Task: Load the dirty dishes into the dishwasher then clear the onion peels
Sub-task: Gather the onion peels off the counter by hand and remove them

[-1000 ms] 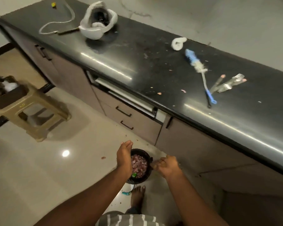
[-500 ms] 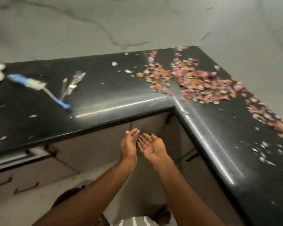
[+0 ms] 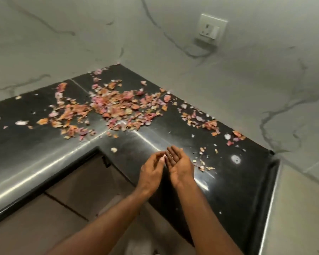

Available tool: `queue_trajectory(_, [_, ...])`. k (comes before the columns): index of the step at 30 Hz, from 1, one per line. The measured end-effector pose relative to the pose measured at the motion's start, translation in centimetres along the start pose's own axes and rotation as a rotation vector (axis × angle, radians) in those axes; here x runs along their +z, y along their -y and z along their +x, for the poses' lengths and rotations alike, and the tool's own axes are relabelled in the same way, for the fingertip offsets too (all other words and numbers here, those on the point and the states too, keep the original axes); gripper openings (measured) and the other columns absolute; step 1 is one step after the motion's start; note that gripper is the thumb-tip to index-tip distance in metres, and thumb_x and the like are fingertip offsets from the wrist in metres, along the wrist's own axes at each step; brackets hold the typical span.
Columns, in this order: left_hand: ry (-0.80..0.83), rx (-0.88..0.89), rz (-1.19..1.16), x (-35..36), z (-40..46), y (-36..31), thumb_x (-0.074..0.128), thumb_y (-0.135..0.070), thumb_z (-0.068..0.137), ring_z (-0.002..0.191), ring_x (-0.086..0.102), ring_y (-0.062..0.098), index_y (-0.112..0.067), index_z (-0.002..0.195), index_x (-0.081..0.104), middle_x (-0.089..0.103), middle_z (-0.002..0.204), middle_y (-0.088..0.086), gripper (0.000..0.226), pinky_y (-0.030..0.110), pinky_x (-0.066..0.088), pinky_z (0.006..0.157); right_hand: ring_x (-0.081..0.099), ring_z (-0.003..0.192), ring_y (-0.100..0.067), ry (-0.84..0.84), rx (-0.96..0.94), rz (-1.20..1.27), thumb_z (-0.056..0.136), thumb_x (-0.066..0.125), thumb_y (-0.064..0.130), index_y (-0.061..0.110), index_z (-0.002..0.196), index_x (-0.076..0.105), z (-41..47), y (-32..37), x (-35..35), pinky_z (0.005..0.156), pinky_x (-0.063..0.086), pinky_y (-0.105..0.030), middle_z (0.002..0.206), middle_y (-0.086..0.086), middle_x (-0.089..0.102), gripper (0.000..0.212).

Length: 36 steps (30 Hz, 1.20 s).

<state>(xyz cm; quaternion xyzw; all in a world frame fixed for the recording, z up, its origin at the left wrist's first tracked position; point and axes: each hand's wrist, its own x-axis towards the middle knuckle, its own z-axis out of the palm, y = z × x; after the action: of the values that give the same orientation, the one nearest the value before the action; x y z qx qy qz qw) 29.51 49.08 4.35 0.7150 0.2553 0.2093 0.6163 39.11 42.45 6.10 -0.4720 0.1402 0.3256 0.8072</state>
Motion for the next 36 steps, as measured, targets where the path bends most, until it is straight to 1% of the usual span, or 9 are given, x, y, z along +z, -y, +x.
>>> queue_trajectory(5, [0.156,0.037,0.224,3.0,5.7,1.1,0.049,-0.021,0.108,0.111,0.058,-0.01,-0.026,0.14,0.06,0.064,0.131,-0.014,0.034,-0.002,0.036,0.093,0.051,0.138,-0.007,-0.08,-0.425,-0.889,0.108,0.048,0.036,0.022,0.143,0.061,1.6,1.0,-5.2,0.122,0.036,-0.033,0.148,0.004,0.059,0.04])
queue_trajectory(8, [0.168,-0.008,0.222,4.0,10.3,1.8,0.045,-0.025,0.11,0.106,0.064,0.005,-0.032,0.134,0.061,0.07,0.121,-0.006,0.03,0.016,0.048,0.093,0.019,0.156,-0.006,0.077,-0.544,-1.43,0.109,0.04,0.042,0.028,0.161,0.034,2.1,-0.6,-6.8,0.128,0.011,-0.025,0.169,0.006,0.027,0.054])
queue_trajectory(11, [0.286,0.003,0.241,4.9,14.2,2.1,0.043,-0.036,0.11,0.11,0.065,0.007,-0.037,0.135,0.059,0.069,0.118,-0.01,0.03,0.039,0.052,0.104,-0.014,0.156,-0.007,0.103,-0.585,-1.849,0.109,0.023,0.053,0.035,0.166,0.002,2.7,-1.8,-6.6,0.129,-0.006,-0.035,0.171,0.01,-0.008,0.063])
queue_trajectory(19, [0.764,0.209,0.722,6.5,19.6,2.0,0.031,-0.051,0.11,0.158,0.01,0.017,-0.031,0.163,0.024,0.015,0.172,-0.009,0.057,0.051,0.012,0.125,-0.017,0.158,-0.016,-0.422,-0.384,-1.87,0.108,0.015,0.057,0.033,0.165,-0.003,7.1,3.5,-7.9,0.126,-0.009,-0.04,0.171,0.007,-0.014,0.064])
queue_trajectory(23, [0.857,0.159,0.765,6.7,20.4,1.7,0.026,-0.054,0.109,0.159,-0.003,0.017,-0.032,0.165,0.018,0.0,0.173,-0.014,0.06,0.054,0.005,0.125,0.024,0.156,-0.016,-0.531,-0.561,-1.514,0.108,0.044,0.018,0.02,0.154,0.048,7.7,5.5,-7.7,0.125,0.01,-0.025,0.164,-0.001,0.04,0.047])
queue_trajectory(26, [0.861,0.122,0.683,6.5,21.3,2.0,0.029,-0.05,0.111,0.159,0.002,0.017,-0.034,0.162,0.026,0.006,0.172,-0.016,0.054,0.054,0.008,0.125,0.064,0.119,-0.002,-0.647,-0.73,-1.235,0.096,0.058,-0.004,0.016,0.125,0.074,7.3,6.7,-7.1,0.108,0.038,-0.009,0.125,0.002,0.072,0.039])
queue_trajectory(28, [0.841,0.098,0.607,6.3,21.5,2.1,0.031,-0.048,0.111,0.157,0.008,0.018,-0.035,0.158,0.035,0.014,0.171,-0.016,0.049,0.053,0.012,0.126,0.065,0.093,0.002,-0.667,-0.756,-1.242,0.094,0.068,0.003,0.019,0.111,0.077,6.9,6.8,-7.0,0.091,0.053,-0.015,0.105,0.009,0.07,0.025])
queue_trajectory(32, [0.796,0.054,0.512,6.3,21.8,2.8,0.03,-0.055,0.109,0.156,0.014,0.017,-0.044,0.152,0.041,0.023,0.168,-0.017,0.046,0.05,0.013,0.126,0.06,0.109,-0.005,-0.429,-0.735,-1.469,0.103,0.058,0.031,0.025,0.124,0.072,6.6,5.3,-5.9,0.1,0.052,-0.032,0.118,0.008,0.07,0.026])
queue_trajectory(36, [0.77,0.022,0.39,6.4,22.2,4.0,0.023,-0.089,0.085,0.153,0.024,0.008,-0.069,0.124,0.051,0.038,0.161,-0.02,0.052,0.043,0.009,0.128,0.005,0.159,-0.012,0.009,-0.534,-1.774,0.109,0.032,0.048,0.032,0.165,0.019,6.2,1.3,-4.5,0.13,0.002,-0.036,0.173,0.007,0.013,0.06])
